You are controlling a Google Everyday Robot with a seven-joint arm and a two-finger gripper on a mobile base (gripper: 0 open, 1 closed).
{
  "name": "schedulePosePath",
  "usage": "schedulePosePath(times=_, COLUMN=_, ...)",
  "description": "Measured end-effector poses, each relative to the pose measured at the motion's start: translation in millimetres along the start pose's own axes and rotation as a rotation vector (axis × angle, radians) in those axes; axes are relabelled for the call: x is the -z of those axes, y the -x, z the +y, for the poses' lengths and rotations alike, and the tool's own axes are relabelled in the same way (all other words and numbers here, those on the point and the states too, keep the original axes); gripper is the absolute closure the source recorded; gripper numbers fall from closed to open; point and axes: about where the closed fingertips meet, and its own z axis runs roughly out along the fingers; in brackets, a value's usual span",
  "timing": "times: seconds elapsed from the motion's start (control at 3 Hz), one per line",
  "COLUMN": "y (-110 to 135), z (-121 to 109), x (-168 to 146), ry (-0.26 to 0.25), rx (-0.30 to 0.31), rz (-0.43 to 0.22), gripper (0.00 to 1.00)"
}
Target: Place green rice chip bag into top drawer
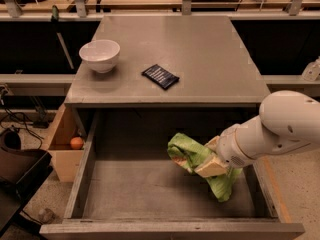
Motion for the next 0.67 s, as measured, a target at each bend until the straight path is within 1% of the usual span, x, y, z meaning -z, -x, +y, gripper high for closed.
schedulePosePath(times=0.33, y=0.2, z=0.4, x=-0.1, ry=0.001, rx=0.001, rz=0.000, gripper=0.14)
schedulePosePath(times=0.67, y=0.5, z=0.8, x=-0.3, ry=0.001, rx=0.002, rz=0.000, gripper=0.00)
